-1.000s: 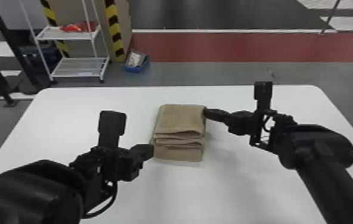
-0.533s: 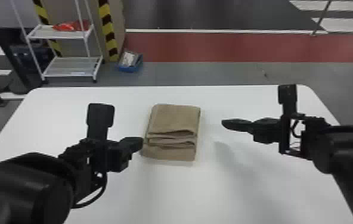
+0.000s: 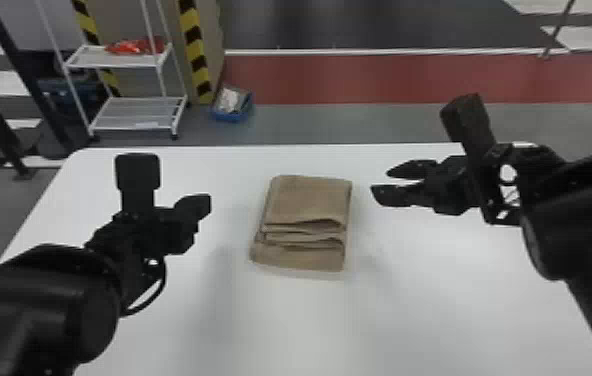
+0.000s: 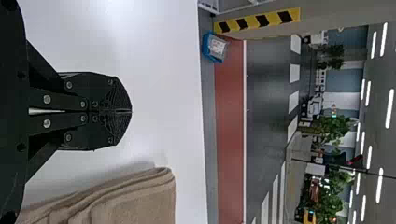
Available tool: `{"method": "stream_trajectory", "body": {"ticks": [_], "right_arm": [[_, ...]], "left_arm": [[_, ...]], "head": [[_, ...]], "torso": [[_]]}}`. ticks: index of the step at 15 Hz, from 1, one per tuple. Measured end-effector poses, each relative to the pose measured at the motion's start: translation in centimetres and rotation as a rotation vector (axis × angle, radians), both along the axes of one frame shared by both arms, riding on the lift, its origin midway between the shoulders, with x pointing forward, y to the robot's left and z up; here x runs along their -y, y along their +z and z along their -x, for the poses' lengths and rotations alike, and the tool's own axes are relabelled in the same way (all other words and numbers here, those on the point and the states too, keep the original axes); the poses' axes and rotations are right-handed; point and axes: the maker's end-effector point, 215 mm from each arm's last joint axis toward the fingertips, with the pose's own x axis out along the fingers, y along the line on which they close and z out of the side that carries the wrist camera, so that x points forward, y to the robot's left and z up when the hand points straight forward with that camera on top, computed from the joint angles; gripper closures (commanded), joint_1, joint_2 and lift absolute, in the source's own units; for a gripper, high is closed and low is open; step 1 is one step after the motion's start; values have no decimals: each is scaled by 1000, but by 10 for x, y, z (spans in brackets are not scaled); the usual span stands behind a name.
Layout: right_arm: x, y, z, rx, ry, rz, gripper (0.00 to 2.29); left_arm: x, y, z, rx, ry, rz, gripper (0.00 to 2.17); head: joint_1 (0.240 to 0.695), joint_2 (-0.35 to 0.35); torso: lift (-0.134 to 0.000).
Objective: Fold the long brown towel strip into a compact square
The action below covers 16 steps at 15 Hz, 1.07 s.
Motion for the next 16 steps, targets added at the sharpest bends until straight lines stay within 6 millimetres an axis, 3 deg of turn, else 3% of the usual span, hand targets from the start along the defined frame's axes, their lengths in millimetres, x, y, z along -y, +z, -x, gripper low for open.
{"method": "stream_trajectory", "body": {"ticks": [3,5,12,16], "right_arm": [[-37,-7,2,27,127,151,485],[-62,-11,3,88,227,265,485],[-130,-46,34,108,433,442,485],[-145,-63,40,78,477,490,485]], "left_arm": [[-36,5,-14,45,60,16,1696],[-48,5,-16,46,78,39,1696],[-48,1,-20,36,80,62,1700],[-48,0,-20,32,78,66,1700]], "head": [[695,153],[695,184],[695,253],[695,272]], "torso": [[-128],[-128],[-128],[-128]]}}
